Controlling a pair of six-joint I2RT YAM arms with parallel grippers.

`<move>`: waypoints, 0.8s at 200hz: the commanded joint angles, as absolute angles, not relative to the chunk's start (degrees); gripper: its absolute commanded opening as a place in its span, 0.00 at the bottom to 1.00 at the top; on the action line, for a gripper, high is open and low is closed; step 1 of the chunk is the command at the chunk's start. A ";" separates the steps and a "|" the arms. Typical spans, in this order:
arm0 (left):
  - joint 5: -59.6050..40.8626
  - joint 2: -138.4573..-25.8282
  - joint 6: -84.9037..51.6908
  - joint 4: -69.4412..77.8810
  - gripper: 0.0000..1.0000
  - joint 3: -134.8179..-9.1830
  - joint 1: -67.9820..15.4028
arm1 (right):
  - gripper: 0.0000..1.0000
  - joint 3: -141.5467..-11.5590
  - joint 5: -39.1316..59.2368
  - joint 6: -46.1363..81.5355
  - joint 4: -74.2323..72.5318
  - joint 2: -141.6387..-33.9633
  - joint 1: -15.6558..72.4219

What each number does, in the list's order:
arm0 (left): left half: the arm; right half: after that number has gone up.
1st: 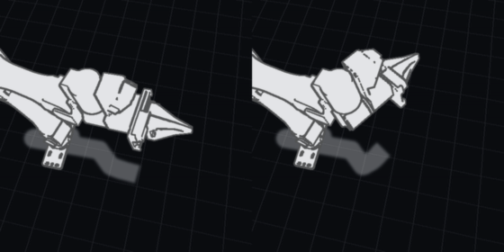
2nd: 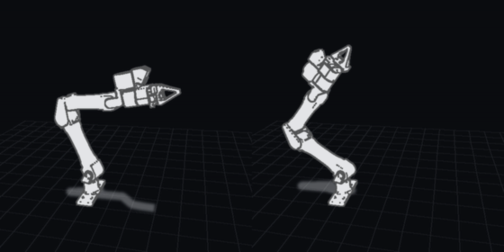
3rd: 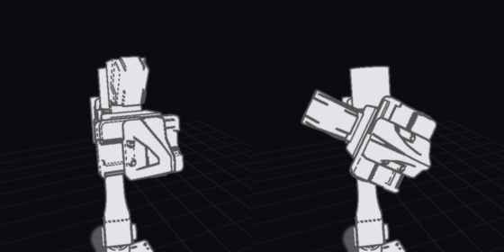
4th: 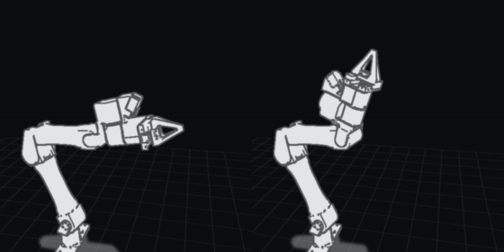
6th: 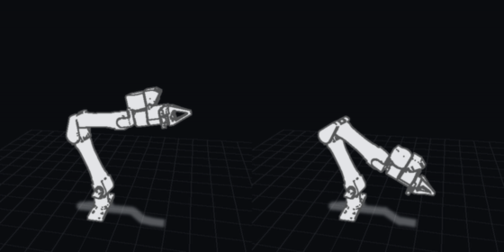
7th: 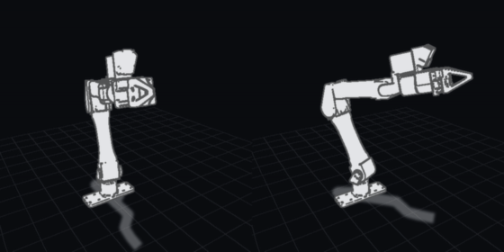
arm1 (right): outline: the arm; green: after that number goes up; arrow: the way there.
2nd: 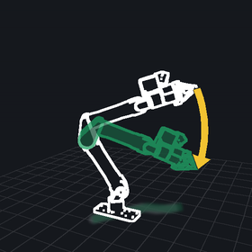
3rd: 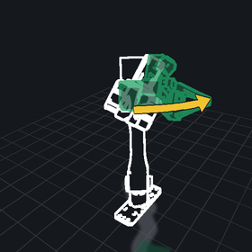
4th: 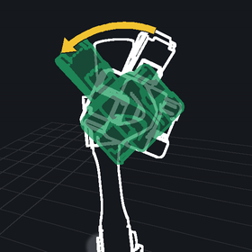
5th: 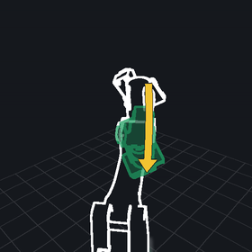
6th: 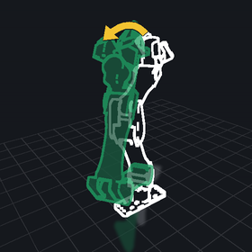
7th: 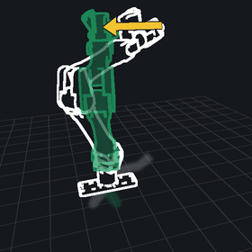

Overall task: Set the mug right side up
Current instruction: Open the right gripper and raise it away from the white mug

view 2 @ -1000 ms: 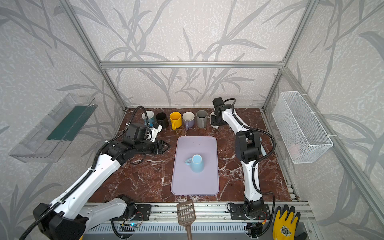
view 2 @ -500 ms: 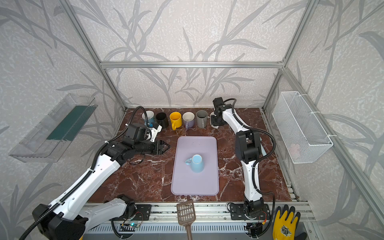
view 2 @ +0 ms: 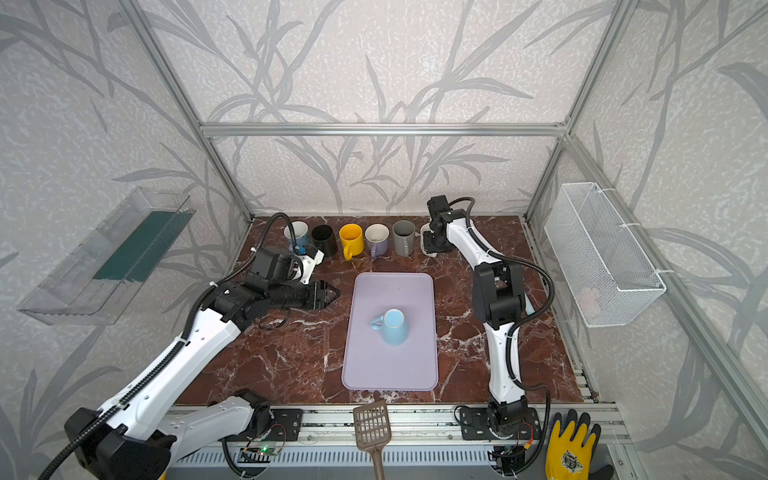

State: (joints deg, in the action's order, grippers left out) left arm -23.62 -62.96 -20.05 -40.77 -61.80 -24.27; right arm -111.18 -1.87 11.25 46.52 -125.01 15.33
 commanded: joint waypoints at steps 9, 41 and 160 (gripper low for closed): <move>-24.58 -62.76 -18.55 -41.33 0.51 -62.69 -24.43 | 0.45 -108.99 -3.66 9.82 46.12 -118.36 15.12; -25.22 -62.82 -18.37 -40.94 0.51 -62.67 -24.49 | 0.45 -105.33 -2.08 8.99 44.65 -113.97 14.94; -22.51 -65.92 -15.32 -39.64 0.49 -61.72 -28.62 | 0.44 -77.19 9.05 9.10 30.60 -87.91 14.59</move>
